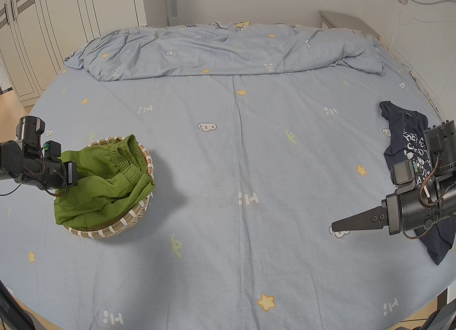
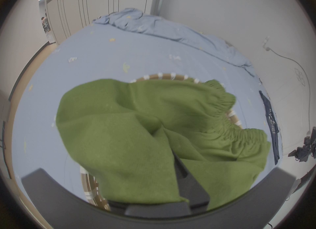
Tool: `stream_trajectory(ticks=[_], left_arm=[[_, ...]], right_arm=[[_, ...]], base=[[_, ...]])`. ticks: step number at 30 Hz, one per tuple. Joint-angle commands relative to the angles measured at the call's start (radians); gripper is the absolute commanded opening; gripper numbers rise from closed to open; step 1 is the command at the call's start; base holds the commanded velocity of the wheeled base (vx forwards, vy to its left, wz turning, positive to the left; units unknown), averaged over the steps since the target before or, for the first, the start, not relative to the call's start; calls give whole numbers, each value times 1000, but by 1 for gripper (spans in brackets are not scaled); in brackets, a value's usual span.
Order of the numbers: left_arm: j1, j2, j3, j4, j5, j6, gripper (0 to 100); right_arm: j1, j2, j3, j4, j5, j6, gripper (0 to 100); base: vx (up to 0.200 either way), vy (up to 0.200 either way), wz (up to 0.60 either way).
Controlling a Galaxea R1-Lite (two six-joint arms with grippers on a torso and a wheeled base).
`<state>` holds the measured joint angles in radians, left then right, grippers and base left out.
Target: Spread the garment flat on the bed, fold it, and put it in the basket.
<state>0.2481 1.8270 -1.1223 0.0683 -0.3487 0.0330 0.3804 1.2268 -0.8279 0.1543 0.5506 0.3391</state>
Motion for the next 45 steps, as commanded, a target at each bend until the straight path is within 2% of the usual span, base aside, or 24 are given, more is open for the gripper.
stream_trajectory(ticks=[1, 14, 15, 24, 30, 31, 33, 34, 38, 42, 43, 45], left_arm=[[3, 94, -1, 11, 4, 7, 0], [-73, 98, 32, 10, 86, 18, 0], [-75, 80, 36, 10, 86, 18, 100], [-76, -110, 85, 8, 80, 21, 100], [-107, -347, 165, 10, 79, 22, 100], [-116, -454, 225, 10, 79, 22, 100], [-121, -506, 262, 8, 79, 24, 100], [-124, -617, 343, 1, 79, 25, 100], [-132, -851, 506, -1, 79, 25, 100], [-132, -1109, 647, 8, 74, 22, 100], [-132, -1109, 647, 8, 74, 22, 100], [-135, -1312, 757, 33, 74, 22, 100]], right_arm=[[-2, -12, -2, 2, 0, 0, 100], [-2, -12, -2, 2, 0, 0, 100], [-2, -12, -2, 2, 0, 0, 100], [-15, -13, -4, 1, 0, -2, 100], [-31, -27, -2, 1, 0, -8, 100], [-43, -69, 9, 2, -3, -20, 100], [-48, -95, 13, 2, -3, -29, 100], [-72, -155, 26, 2, -8, -51, 100], [-104, -305, 87, 1, -15, -118, 100], [-130, -509, 230, 2, -18, -250, 100], [-130, -509, 230, 2, -18, -250, 100], [-209, -696, 317, 2, -26, -305, 100]], base=[[0, 0, 0], [0, 0, 0], [0, 0, 0], [0, 0, 0], [0, 0, 0], [0, 0, 0], [0, 0, 0], [0, 0, 0], [0, 0, 0], [0, 0, 0], [0, 0, 0], [0, 0, 0]])
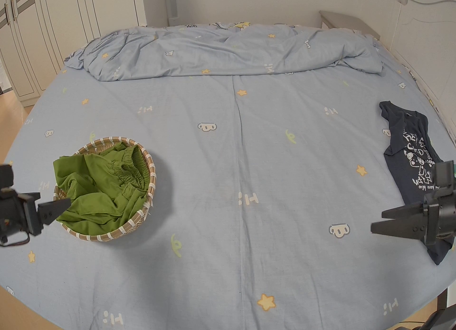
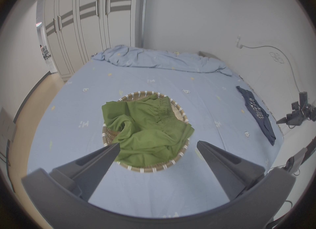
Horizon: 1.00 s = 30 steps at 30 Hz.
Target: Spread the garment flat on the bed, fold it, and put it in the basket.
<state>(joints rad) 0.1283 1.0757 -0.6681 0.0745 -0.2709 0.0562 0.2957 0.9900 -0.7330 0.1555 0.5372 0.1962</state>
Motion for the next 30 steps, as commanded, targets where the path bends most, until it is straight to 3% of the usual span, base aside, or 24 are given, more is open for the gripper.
stream_trajectory(ticks=[1, 5, 9, 10, 13, 20, 24, 28, 30], left_arm=[[-16, -626, 335, 41, -4, -1, 100], [-18, -840, 397, 133, -4, -1, 100], [-35, -962, 403, 217, -4, -1, 100], [-95, -1002, 398, 284, -4, 1, 100], [-145, -1033, 406, 312, -4, 2, 100], [-131, -1073, 455, 315, 7, -7, 100], [-128, -1076, 475, 289, 139, -84, 100], [-128, -1076, 502, 237, 234, -128, 100], [-128, -1076, 527, 188, 249, -127, 100]], right_arm=[[-155, -524, 241, 6, -11, -164, 100], [-237, -737, 261, 104, -10, -156, 100], [-228, -860, 261, 222, -10, -156, 100], [-237, -910, 261, 297, -11, -159, 100], [-260, -912, 276, 303, -10, -158, 100], [-210, -904, 300, 311, -8, -158, 100], [-118, -899, 319, 351, -10, -146, 100], [-116, -898, 372, 348, -63, -172, 100], [-116, -899, 422, 329, -189, -225, 100]], base=[[0, 0, 0], [0, 0, 0], [0, 0, 0], [0, 0, 0], [0, 0, 0], [0, 0, 0], [0, 0, 0], [0, 0, 0], [0, 0, 0]])
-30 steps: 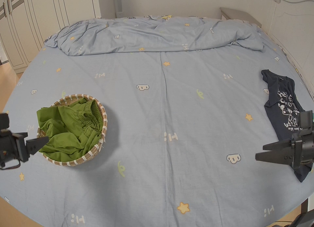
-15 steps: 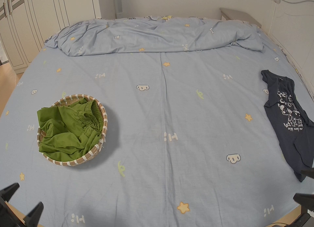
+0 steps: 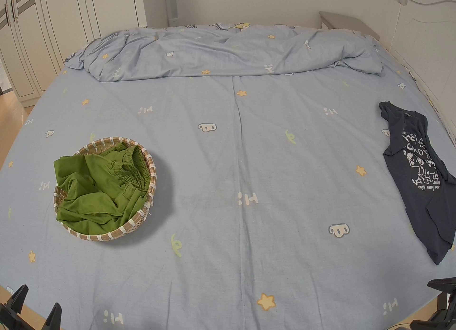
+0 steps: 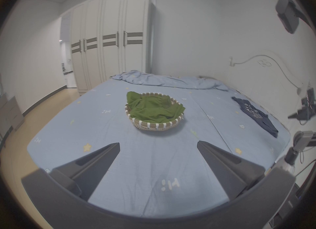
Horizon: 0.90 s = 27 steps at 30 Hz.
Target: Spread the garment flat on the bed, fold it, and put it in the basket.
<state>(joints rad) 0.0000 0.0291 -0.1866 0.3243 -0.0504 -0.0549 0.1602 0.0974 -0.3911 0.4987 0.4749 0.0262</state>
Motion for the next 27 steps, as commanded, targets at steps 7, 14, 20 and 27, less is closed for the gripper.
stream_trajectory(ticks=[7, 14, 20, 27], left_arm=[[0, -29, 159, -267, 30, 89, 100], [0, -29, 162, -275, 43, 50, 100], [0, -29, 162, -275, 44, 50, 100], [0, -29, 162, -275, 44, 50, 100]], right_arm=[[19, -5, 103, -57, -363, -17, 100], [-4, -4, -48, 69, -484, -12, 100], [-169, -44, -224, 399, -417, -55, 100], [-162, -96, -86, 106, -412, 225, 100]], base=[[0, 0, 0], [0, 0, 0], [0, 0, 0], [0, 0, 0]])
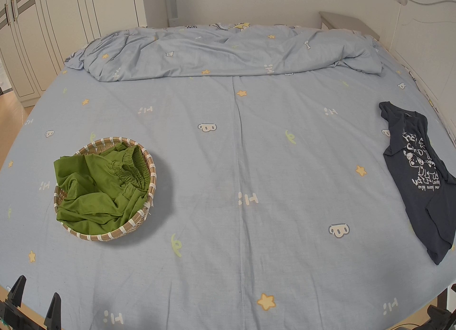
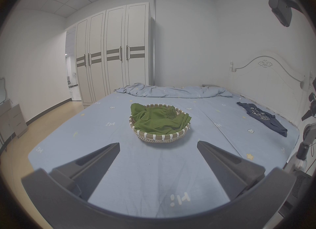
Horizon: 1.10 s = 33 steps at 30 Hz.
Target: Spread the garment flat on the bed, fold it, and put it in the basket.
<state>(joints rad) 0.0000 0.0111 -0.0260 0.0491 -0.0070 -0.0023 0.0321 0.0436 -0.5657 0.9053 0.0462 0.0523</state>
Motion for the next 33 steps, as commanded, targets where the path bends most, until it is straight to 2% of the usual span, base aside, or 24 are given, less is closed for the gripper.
stream_trajectory(ticks=[1, 2, 3, 4, 5, 6, 7, 10, 13, 14, 15, 16, 17, 18, 27, 31, 32, 33], left_arm=[[0, -11, 1, 0, 1, -1, 100], [0, -11, 3, -2, 2, -1, 100], [0, -11, 3, -2, 2, -1, 100], [0, -11, 3, -2, 2, -1, 100], [0, -11, 3, -2, 2, -1, 100], [0, -11, 3, -2, 2, -1, 100], [0, -11, 3, -2, 2, -1, 100], [0, -11, 3, -2, 2, -1, 100], [0, -11, 3, -2, 2, -1, 100], [0, -11, 3, -2, 2, -1, 100], [0, -11, 3, -2, 2, -1, 100], [0, -11, 3, -2, 2, -1, 100], [0, -11, 3, -2, 2, -1, 100], [0, -11, 3, -2, 2, -1, 100], [0, -11, 3, -3, 2, -1, 100], [0, -11, 3, -3, 2, -1, 100], [0, -11, 3, -3, 2, -1, 100], [0, -11, 3, -3, 2, -1, 100]], right_arm=[[-34, -42, 152, -416, 18, 198, 100], [-34, -42, 310, -658, 18, 152, 100], [-34, -42, 362, -734, 18, 126, 100], [-34, -42, 523, -950, 18, 29, 100], [-34, -42, 566, -1019, 12, -43, 100], [-32, -42, 566, -1008, 12, -52, 100], [-32, -42, 547, -913, 18, -23, 100], [-32, -44, 560, -954, 24, 21, 100], [-34, -42, 560, -945, 75, -43, 100], [-34, -42, 558, -936, 66, -86, 100], [-34, -42, 558, -936, 61, -92, 100], [-34, -42, 560, -931, -57, -143, 100], [-34, -42, 560, -931, -92, -143, 100], [-32, -42, 553, -915, -52, -128, 100], [-34, -42, 541, -869, -42, -131, 100], [-34, -42, 553, -921, -88, -60, 100], [-34, -42, 561, -931, -149, -11, 100], [-34, -42, 561, -931, -157, -2, 100]], base=[[0, 0, 0], [0, 0, 0], [0, 0, 0], [0, 0, 0], [0, 0, 0], [0, 0, 0], [0, 0, 0], [0, 0, 0], [0, 0, 0], [0, 0, 0], [0, 0, 0], [0, 0, 0], [0, 0, 0], [0, 0, 0], [0, 0, 0], [0, 0, 0], [0, 0, 0], [0, 0, 0]])
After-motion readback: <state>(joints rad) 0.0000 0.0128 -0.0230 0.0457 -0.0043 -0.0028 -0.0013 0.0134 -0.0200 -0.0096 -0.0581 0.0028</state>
